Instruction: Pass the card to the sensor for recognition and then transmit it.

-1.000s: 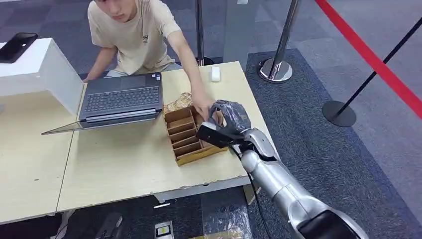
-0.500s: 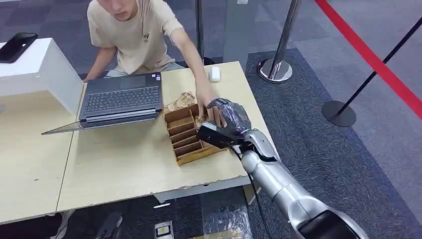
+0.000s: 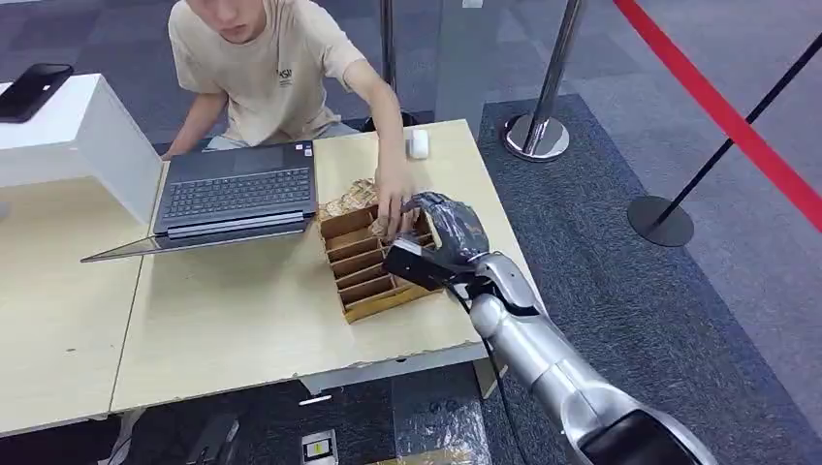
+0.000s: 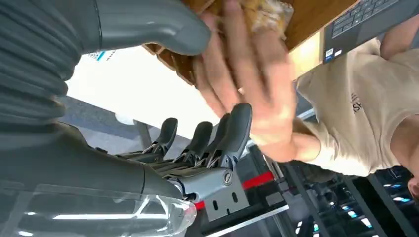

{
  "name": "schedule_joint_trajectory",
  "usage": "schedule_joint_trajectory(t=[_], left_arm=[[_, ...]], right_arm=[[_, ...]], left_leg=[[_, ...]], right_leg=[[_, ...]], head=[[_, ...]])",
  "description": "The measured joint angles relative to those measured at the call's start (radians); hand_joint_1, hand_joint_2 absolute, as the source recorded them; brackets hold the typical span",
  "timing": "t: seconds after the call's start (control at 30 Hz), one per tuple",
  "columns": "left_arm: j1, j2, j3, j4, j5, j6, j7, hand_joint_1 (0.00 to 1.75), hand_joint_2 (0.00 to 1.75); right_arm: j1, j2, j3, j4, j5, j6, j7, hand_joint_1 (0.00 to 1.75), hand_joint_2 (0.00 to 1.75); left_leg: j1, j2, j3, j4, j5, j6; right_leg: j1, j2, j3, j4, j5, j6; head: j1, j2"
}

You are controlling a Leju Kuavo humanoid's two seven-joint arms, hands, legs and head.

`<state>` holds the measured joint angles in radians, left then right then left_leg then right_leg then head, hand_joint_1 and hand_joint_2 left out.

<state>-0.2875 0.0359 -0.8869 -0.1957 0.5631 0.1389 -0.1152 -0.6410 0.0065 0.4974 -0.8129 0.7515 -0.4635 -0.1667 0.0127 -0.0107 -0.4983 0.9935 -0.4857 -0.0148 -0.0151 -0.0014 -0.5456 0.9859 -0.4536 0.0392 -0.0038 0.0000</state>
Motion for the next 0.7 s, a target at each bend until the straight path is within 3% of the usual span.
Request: schedule_joint_trajectory(t=[0.7], left_arm=[[-0.001,0.0,0.0,0.0,0.003,-0.002,0.0,0.0,0.0]], right_arm=[[0.007,0.003,0.003,0.014,-0.003,-0.003,-0.003,0.86,1.75]], left_leg=[[0.0,0.0,0.0,0.0,0.0,0.0]], right_leg=[[0.0,0.0,0.0,0.0,0.0,0.0]], head=[[0.0,0.0]])
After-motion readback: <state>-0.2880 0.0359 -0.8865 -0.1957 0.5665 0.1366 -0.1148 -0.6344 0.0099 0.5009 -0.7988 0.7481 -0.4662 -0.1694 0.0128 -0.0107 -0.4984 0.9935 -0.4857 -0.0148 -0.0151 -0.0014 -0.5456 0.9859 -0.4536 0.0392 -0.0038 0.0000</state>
